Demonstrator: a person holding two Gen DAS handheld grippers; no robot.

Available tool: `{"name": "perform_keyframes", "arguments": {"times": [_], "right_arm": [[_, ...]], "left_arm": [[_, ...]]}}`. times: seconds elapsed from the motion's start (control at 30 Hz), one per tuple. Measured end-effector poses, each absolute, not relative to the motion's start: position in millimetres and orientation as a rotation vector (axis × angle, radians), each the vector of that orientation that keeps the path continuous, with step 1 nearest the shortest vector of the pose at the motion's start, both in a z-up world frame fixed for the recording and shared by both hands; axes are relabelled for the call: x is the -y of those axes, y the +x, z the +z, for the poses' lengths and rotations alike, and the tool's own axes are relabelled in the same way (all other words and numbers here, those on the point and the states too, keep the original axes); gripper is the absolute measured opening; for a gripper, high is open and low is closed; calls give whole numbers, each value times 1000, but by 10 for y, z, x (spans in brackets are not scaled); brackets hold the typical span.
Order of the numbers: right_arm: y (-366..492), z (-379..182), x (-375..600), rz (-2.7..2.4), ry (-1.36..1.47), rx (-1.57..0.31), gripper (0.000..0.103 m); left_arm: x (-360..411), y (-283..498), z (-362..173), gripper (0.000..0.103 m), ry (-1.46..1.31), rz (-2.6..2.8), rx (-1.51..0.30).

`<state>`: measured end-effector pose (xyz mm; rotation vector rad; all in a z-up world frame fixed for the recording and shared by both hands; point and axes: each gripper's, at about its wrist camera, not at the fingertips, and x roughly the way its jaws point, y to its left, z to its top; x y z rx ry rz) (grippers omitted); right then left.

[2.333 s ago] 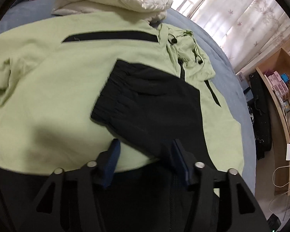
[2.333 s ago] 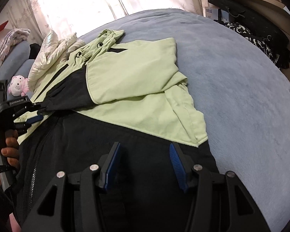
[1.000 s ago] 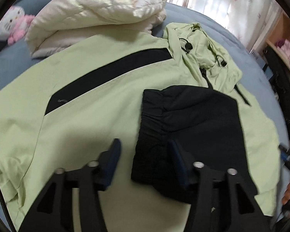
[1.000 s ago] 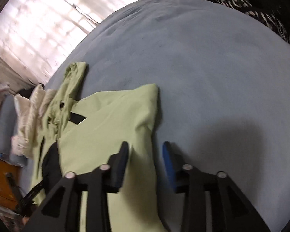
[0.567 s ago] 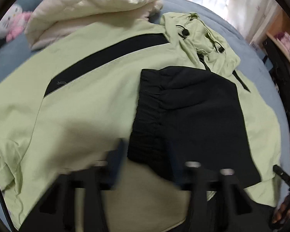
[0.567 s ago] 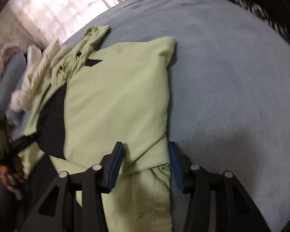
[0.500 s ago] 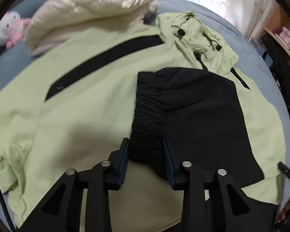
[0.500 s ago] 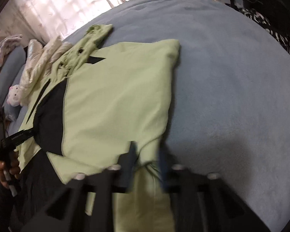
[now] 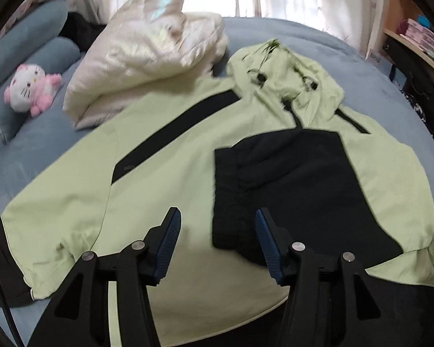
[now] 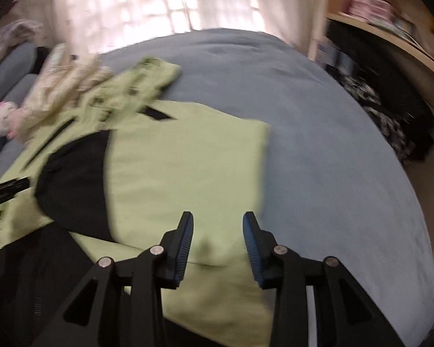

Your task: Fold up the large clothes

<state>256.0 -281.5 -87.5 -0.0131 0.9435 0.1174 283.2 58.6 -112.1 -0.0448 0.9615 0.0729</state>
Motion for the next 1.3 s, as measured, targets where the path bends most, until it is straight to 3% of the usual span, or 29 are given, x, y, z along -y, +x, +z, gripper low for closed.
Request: {"name": "perform_keyframes", "arguments": {"times": [0.33,0.53,0.6,0.87,1.3], "right_arm": [[3446,-1519,1815,312,100,-1070,36],[3927,-1609,2370,105,108,-1007,36],[4017,-1586,2734,12,106,-988,36],[3818,-1585,3834,-186,199,-1001,37],[3271,-1322,3428,-96,86,-990,38]], "left_arm": [[-153,3344,-1460,52,-37,42,-993],[-284,3734,-1644,52,-1,132,-1000],[-375,3808,-1682,57,7,162,-1004],[-538,3816,-1727,60,1,138,-990],[-38,3607,-1218,60,129,114,-995]]}}
